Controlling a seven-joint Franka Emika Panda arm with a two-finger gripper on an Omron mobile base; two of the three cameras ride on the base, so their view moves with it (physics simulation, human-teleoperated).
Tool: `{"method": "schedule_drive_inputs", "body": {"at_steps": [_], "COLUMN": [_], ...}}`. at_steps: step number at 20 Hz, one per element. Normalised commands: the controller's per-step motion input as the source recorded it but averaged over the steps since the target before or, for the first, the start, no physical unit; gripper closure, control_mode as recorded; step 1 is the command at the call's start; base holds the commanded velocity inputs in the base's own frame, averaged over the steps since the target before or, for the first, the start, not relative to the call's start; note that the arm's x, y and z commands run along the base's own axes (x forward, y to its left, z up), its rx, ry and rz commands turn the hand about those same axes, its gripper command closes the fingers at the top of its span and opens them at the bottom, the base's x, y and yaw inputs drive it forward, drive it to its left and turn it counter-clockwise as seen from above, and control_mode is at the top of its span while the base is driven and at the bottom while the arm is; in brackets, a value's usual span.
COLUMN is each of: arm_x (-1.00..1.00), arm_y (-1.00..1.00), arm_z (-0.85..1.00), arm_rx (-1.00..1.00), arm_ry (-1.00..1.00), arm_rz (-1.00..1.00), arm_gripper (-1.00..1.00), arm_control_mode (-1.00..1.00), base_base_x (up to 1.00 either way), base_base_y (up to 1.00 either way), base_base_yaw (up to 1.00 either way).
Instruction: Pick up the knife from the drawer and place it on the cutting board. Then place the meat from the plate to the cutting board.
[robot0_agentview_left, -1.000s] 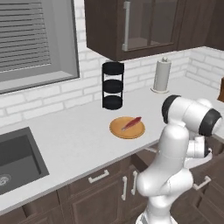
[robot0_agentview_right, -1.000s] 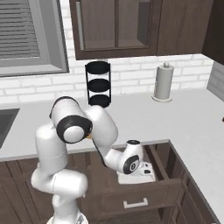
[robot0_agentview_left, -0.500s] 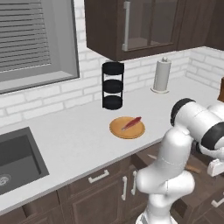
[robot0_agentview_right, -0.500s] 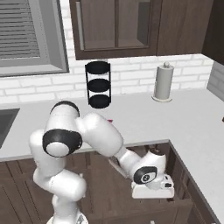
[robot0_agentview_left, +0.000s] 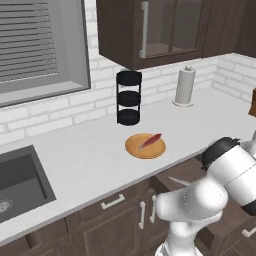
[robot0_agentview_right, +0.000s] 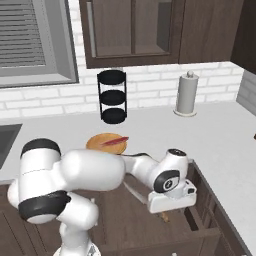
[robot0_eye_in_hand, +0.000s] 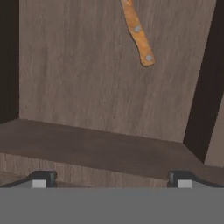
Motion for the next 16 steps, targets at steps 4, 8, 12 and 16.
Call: {"method": "schedule_drive_inputs", "body": {"at_steps": [4, 8, 12, 16], "arm_x": [0.05, 0.17, 0.32, 0.38], "arm_y": [0.54, 0.31, 0.08, 0.0], "arm_z": [-0.11, -0.09, 0.0, -0.03], "arm_rx": [0.0, 0.06, 0.11, 0.16], "arm_ry": [0.0, 0.0, -0.02, -0.07], "arm_rz": [0.09, 0.02, -0.01, -0.07], "arm_gripper": [-1.0, -1.0, -1.0, -1.0], "arm_control_mode": [-1.0, -1.0, -1.0, -1.0], "base_base_x": [0.0, 0.0, 0.0, 0.0], "base_base_y": [0.0, 0.0, 0.0, 0.0], "base_base_yaw": [0.0, 0.0, 0.0, 0.0]}}
